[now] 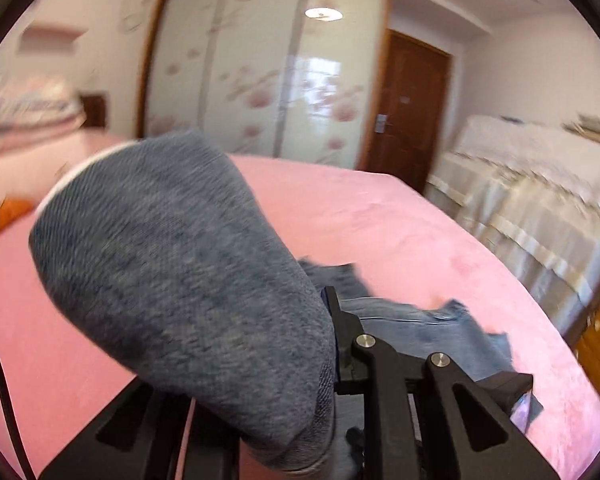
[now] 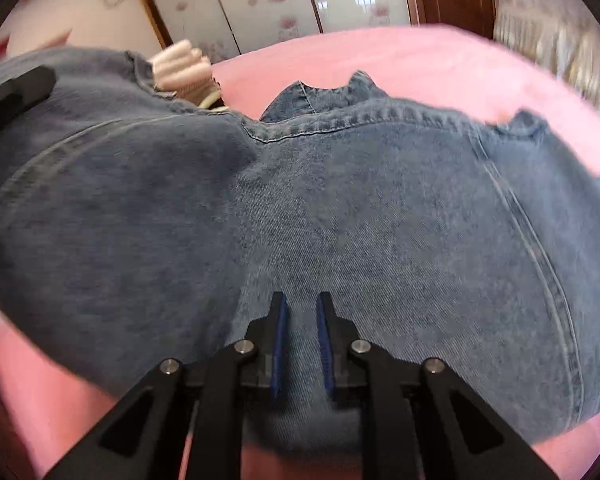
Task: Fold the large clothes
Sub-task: 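Fold the lifted side over the jacket with the left tool and release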
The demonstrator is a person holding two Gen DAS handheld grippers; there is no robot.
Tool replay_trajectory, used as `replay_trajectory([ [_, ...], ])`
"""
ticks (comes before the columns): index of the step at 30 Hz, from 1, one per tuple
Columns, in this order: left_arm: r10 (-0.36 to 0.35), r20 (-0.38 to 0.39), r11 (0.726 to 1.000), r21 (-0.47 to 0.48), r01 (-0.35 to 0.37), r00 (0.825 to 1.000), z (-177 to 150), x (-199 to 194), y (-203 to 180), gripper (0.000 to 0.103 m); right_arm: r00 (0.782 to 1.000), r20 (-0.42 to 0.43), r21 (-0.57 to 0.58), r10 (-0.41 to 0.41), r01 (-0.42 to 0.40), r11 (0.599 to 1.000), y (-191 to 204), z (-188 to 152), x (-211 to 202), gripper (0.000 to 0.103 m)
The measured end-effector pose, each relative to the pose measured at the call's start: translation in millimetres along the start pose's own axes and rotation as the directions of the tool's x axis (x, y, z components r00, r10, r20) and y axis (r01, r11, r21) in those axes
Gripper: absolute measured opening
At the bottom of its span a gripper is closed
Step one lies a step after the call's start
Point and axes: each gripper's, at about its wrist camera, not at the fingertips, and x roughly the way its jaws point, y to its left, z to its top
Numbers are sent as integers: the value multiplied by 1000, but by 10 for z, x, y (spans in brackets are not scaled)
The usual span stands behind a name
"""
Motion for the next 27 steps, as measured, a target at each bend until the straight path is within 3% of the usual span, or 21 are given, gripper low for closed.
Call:
replay_trajectory([
  [3, -76, -32, 994, 70, 78, 997, 1, 72, -488, 16, 994, 68, 34, -87, 85, 996, -258, -50, -422, 13],
  [6, -131, -81, 985, 104, 139, 988, -109, 189, -895, 16, 963, 132, 101, -235, 223, 970, -698, -184, -930, 13],
  [11, -208, -214, 951, 182, 248, 954, -596, 526, -1575, 16, 912, 105, 188, -398, 375, 908, -1330, -464, -1316, 13],
  [14, -152, -370, 919, 288, 269, 916, -1070, 844, -1942, 16, 909, 60, 227, -412, 389, 893, -1575, -608, -1358, 13],
  [15, -116, -380, 910, 330, 252, 918, -1196, 890, -2016, 16, 911, 53, 235, -409, 386, 892, -1602, -633, -1350, 13],
  [17, -79, -338, 887, 405, 221, 938, -1305, 851, -2097, 16, 914, 48, 251, -404, 380, 890, -1662, -697, -1372, 13],
  [22, -164, -357, 921, 278, 272, 919, -1018, 750, -1992, 16, 919, 64, 260, -389, 361, 895, -1672, -735, -1425, 13],
  [25, -219, -338, 910, 267, 317, 915, -887, 551, -2055, 17, 920, 80, 269, -384, 351, 897, -1685, -662, -1420, 13],
  [27, -244, -368, 902, 255, 350, 897, -952, 525, -2066, 17, 918, 77, 270, -389, 357, 894, -1727, -646, -1384, 13],
])
